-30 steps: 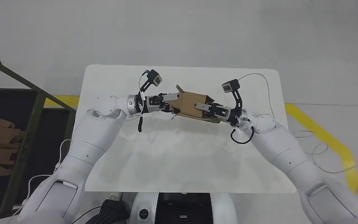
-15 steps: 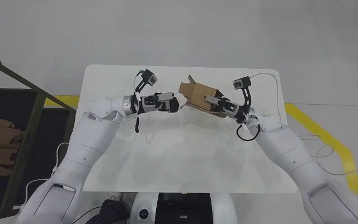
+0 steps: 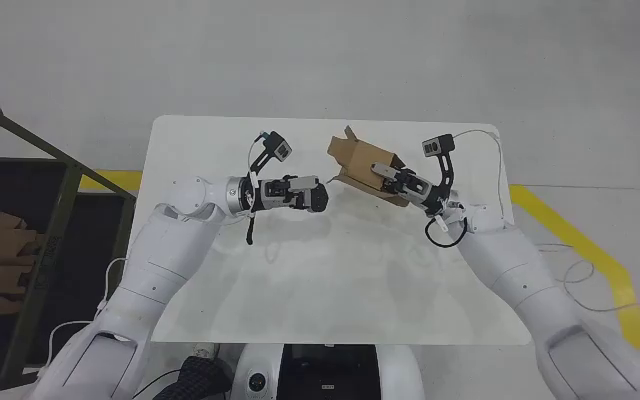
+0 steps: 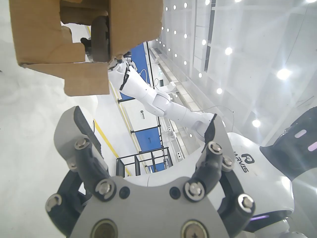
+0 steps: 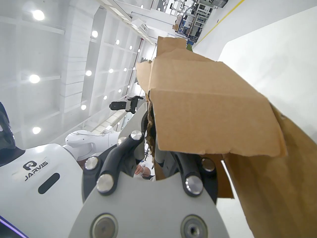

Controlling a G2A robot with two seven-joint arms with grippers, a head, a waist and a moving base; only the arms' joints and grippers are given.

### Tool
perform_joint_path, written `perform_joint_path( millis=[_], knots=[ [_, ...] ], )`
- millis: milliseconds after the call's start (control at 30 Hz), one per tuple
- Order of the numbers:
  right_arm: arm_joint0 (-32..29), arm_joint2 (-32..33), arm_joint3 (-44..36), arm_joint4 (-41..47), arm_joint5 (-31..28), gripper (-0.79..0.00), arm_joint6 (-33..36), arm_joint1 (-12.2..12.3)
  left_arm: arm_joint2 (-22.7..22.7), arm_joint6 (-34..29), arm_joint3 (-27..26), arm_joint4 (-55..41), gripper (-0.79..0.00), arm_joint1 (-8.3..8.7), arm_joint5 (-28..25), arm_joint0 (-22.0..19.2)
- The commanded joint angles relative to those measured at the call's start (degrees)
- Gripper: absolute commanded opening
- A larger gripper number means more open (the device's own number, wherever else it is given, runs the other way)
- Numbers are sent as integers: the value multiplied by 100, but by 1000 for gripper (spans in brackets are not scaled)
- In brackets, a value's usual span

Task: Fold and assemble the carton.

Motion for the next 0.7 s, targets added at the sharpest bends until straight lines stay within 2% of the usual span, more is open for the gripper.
perform_joint_path(
  millis=[0, 667],
  knots=[
    [7, -9, 38, -56, -8, -785, -9, -24, -20, 2, -5, -9, 0, 1, -11, -12],
    [-115, -175, -366, -686, 88, -785, 88, -107, -189, 69, 33, 8, 0, 24, -6, 10]
  ],
)
